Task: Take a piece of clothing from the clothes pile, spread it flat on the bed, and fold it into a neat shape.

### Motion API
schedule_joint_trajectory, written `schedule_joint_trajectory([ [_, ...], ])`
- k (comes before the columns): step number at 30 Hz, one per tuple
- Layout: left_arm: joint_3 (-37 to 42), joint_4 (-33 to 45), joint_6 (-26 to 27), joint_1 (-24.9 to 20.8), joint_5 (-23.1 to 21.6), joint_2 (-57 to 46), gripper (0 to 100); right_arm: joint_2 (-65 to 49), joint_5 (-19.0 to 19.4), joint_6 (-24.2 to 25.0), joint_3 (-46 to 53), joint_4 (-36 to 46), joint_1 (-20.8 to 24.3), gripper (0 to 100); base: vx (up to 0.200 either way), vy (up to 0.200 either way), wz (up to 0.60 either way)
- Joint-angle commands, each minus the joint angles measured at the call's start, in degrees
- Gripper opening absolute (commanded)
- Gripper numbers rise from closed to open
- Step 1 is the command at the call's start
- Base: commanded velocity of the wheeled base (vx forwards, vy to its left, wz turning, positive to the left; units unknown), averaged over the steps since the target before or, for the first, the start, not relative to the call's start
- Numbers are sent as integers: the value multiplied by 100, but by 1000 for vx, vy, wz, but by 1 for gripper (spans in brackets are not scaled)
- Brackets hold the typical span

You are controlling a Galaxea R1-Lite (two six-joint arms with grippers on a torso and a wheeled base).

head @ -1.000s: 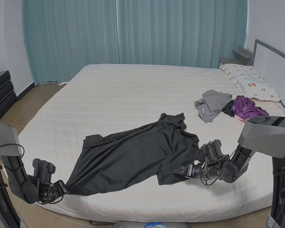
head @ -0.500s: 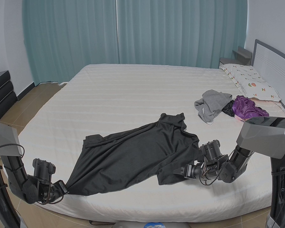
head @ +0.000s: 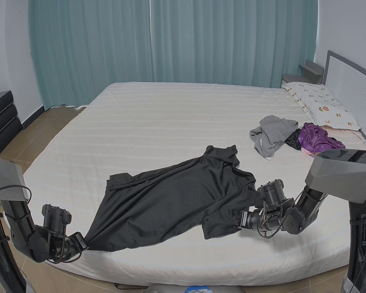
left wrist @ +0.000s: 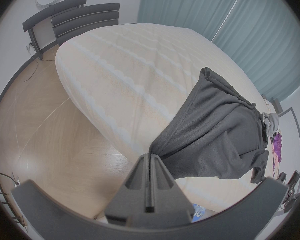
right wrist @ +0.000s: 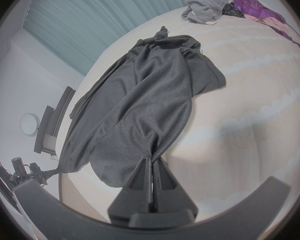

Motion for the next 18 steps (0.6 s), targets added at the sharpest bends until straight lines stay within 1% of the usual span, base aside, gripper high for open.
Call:
schedule_joint_trajectory([
  [1,8,-3,4,-3,2,1,0,-223,21,27,181,-18,-30,0,0,0,0],
  [6,61,-3,74,-3,2,-8,0,-698,74,133,541,-44,-47,0,0,0,0],
  [8,70,-3,83,-3,2,-8,0,-716,74,150,550,-44,-47,0,0,0,0],
  [9,131,-3,215,-3,11,-34,0,-1023,144,256,743,-18,-109,0,0,0,0],
  [10,140,-3,224,-3,11,-52,0,-1085,171,265,796,-18,-135,0,0,0,0],
  [12,184,-3,241,-3,11,-149,0,-1366,294,265,1095,-18,-214,0,0,0,0],
  [14,237,6,294,-3,11,-237,0,-1700,505,265,1437,-18,-311,0,0,0,0],
  [16,360,6,531,-3,11,-316,0,-2201,795,238,1877,0,-504,0,0,0,0],
  [18,456,6,689,-3,11,-351,0,-2509,926,185,2202,9,-671,0,0,0,0],
])
